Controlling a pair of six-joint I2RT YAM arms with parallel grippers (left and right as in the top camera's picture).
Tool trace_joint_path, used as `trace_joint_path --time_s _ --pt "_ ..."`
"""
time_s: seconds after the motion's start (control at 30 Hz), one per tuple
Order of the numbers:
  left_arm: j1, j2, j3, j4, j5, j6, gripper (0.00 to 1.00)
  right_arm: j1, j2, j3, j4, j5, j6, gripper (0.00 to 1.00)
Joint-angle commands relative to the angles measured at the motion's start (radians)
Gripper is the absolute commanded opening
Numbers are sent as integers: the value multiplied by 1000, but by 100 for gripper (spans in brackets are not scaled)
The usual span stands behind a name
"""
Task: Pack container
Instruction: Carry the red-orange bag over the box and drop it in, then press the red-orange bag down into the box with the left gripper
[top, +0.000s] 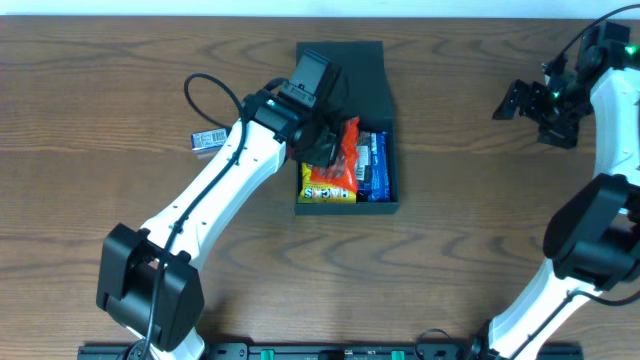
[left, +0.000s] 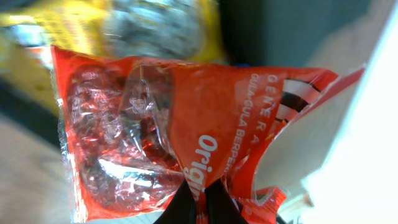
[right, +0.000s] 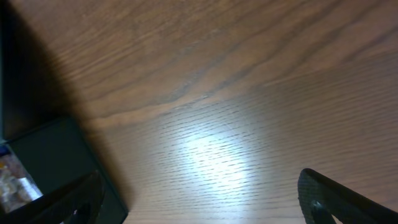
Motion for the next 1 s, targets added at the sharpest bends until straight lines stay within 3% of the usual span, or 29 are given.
trace_joint_path --time_s 0.0,0.37,0.4,0.5,0.53,0.73,0.83,0.87,0.97 --pt "-10 -10 21 -77 -89 -148 6 -3 3 17 -1 -41 12 99" --pt "-45 -4 20 -78 -182 -164 6 -3 3 17 -9 -41 12 99" --pt "-45 -3 20 -73 -181 -163 9 -3 3 17 -10 -41 11 99" --pt "-45 -3 20 -59 -181 -119 85 -3 3 17 -15 -40 11 99" --pt "-45 -3 20 -56 -182 -103 96 -3 3 17 -16 -40 11 99" --pt "-44 -3 20 -41 -182 -59 96 -3 3 17 -16 -40 11 99" --pt "-44 -3 20 32 -182 67 95 -3 3 17 -16 -40 11 99" --pt "-44 -3 20 58 -185 114 100 -3 3 17 -16 -40 8 99" --pt "-44 -3 20 130 -219 329 57 -3 3 17 -15 -40 7 99"
